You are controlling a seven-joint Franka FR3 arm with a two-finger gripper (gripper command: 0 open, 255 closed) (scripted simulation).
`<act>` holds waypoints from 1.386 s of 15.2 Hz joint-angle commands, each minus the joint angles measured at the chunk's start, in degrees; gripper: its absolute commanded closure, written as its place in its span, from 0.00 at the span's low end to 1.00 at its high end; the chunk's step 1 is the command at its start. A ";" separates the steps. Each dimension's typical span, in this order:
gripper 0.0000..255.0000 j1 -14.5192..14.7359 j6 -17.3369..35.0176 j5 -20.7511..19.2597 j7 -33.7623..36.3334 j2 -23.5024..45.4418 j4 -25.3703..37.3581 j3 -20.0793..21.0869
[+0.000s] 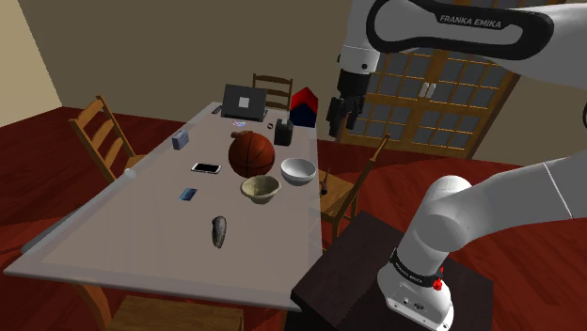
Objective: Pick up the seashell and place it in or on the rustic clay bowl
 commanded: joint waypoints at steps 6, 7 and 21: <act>0.00 0.21 9.12 2.48 4.65 5.42 -3.77 3.04; 0.00 0.25 10.97 2.93 5.55 6.76 -4.29 3.65; 0.00 0.30 35.46 5.39 18.21 32.55 -2.75 11.23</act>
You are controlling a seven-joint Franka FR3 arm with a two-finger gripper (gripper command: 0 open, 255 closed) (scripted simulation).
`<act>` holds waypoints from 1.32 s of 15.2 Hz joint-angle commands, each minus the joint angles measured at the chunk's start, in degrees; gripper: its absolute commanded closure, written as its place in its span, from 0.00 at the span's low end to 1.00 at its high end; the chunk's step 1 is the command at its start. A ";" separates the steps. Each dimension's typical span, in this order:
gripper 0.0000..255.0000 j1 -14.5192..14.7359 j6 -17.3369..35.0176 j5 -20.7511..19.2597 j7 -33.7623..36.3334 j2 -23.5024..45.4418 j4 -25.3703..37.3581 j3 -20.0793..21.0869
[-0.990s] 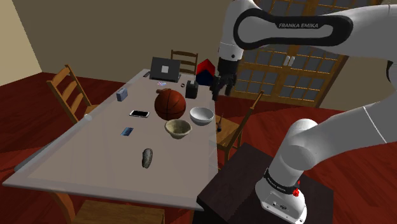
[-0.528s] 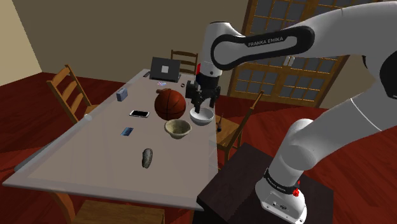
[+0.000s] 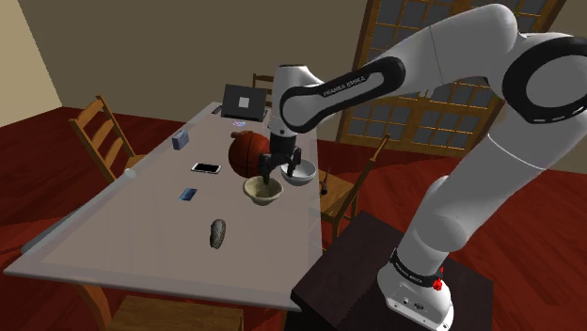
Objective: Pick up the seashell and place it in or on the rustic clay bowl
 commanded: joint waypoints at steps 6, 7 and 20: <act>0.00 0.20 9.93 -2.47 7.12 16.10 6.25 2.03; 0.00 0.38 11.04 -3.01 8.19 18.41 7.44 2.11; 0.00 5.59 18.52 -8.53 19.43 48.19 29.84 -0.81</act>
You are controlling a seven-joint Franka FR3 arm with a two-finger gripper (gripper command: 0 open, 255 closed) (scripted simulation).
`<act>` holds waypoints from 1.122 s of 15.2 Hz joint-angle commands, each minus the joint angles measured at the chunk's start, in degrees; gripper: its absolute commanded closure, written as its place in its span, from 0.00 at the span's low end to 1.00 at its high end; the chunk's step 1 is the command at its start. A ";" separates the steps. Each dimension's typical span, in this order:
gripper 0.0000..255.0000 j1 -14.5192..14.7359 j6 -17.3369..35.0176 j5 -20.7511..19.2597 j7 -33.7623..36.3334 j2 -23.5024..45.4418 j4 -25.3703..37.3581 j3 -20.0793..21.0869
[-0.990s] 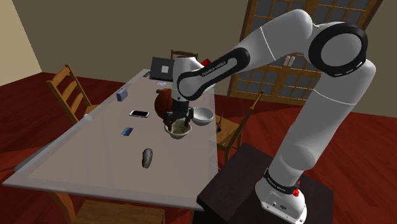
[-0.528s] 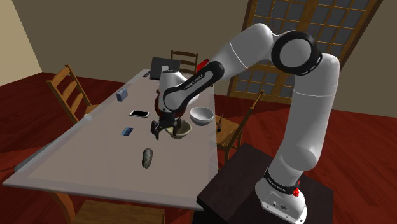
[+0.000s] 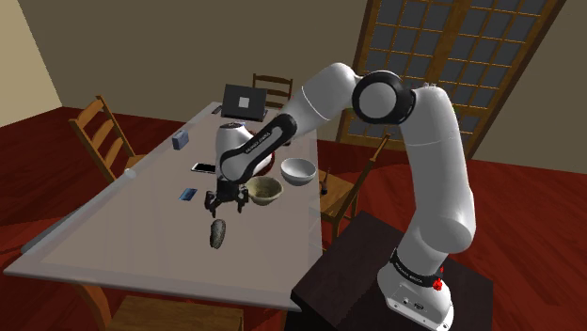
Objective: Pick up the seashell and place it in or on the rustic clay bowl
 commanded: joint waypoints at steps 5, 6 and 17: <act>0.00 1.80 1.36 -0.64 2.10 9.87 8.70 -1.34; 0.00 1.93 1.80 -0.71 2.15 10.49 8.88 -1.41; 0.00 2.50 3.72 -1.03 2.34 13.41 9.90 -1.77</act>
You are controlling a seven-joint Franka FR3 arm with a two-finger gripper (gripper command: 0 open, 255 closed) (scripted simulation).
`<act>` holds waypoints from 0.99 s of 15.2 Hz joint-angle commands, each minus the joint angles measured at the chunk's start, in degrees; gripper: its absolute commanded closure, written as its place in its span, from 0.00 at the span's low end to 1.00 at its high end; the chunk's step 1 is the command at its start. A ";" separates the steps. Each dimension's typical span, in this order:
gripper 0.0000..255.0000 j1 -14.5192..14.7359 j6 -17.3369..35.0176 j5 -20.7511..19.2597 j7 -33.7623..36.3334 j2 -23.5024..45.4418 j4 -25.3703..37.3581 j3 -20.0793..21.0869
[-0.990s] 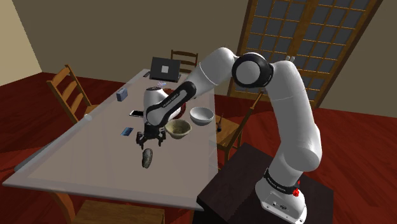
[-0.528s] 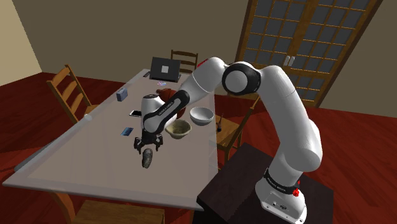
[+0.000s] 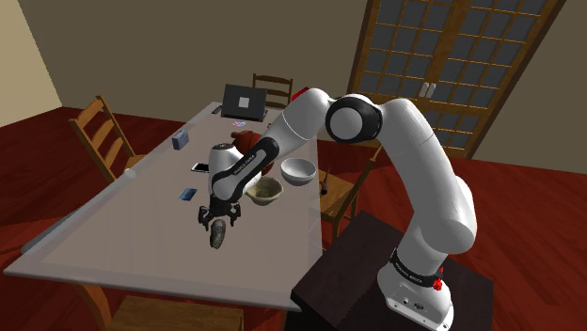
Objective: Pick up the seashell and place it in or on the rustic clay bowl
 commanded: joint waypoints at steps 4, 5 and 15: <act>1.00 0.00 0.00 0.00 0.01 0.00 0.00 0.00; 1.00 -0.01 -0.02 0.00 -0.01 0.00 0.02 0.00; 1.00 -0.28 -1.68 0.25 0.07 -2.52 -0.83 0.32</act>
